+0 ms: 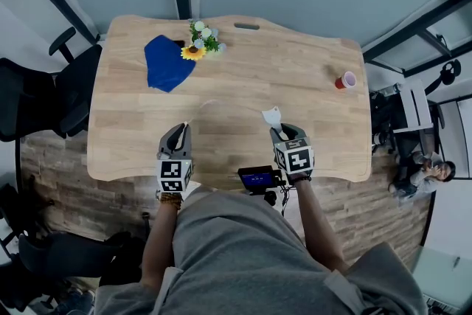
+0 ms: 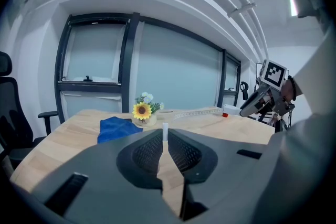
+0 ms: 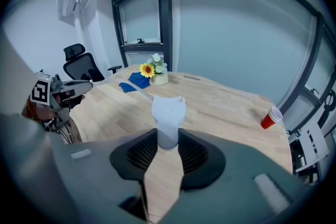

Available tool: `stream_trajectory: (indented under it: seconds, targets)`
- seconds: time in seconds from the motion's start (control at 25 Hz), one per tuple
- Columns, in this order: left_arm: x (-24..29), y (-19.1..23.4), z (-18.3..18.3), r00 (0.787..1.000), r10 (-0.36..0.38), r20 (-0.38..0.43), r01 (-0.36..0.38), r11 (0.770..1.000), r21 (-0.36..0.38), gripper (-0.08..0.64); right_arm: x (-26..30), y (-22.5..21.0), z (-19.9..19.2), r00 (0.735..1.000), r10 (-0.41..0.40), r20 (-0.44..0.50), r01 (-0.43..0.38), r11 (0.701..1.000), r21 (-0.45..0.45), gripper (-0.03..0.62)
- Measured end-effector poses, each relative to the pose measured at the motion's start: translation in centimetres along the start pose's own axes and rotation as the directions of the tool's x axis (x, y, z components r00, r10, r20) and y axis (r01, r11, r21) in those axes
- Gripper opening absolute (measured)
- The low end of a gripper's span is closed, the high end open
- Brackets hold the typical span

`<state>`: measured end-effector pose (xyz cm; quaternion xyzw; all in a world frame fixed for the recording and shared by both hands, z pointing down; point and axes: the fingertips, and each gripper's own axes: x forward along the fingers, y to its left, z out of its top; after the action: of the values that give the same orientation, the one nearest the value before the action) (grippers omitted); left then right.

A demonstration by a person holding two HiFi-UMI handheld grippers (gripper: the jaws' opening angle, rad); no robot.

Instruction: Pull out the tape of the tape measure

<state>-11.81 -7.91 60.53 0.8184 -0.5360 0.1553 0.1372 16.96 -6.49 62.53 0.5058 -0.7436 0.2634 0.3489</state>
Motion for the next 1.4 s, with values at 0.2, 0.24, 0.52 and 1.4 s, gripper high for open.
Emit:
stream_trajectory:
  seconds: [0.2,0.24,0.52,1.4]
  targets:
    - [0.3,-0.3,-0.9,1.000,-0.009,-0.024,0.009,1.000,-0.002,0.035,0.5,-0.2,-0.8,1.000,0.001,-0.012,-0.001,1.000,-0.002,0.130]
    - [0.4,-0.4,-1.2,0.999,-0.013,-0.034,0.013,1.000,-0.002,0.035,0.6,-0.2,-1.0,1.000,0.001,-0.016,-0.001,1.000,-0.002,0.130]
    - [1.2,-0.9,-3.2,0.995,-0.035,-0.092,0.035,0.999,0.000,0.035,2.0,-0.1,-2.4,0.999,0.017,-0.029,-0.018,1.000,-0.019,0.130]
    - [2.9,-2.4,-11.4,0.944,-0.105,-0.311,0.100,0.994,-0.032,0.037,7.3,-0.2,-6.9,0.986,0.060,-0.154,-0.065,0.997,-0.029,0.130]
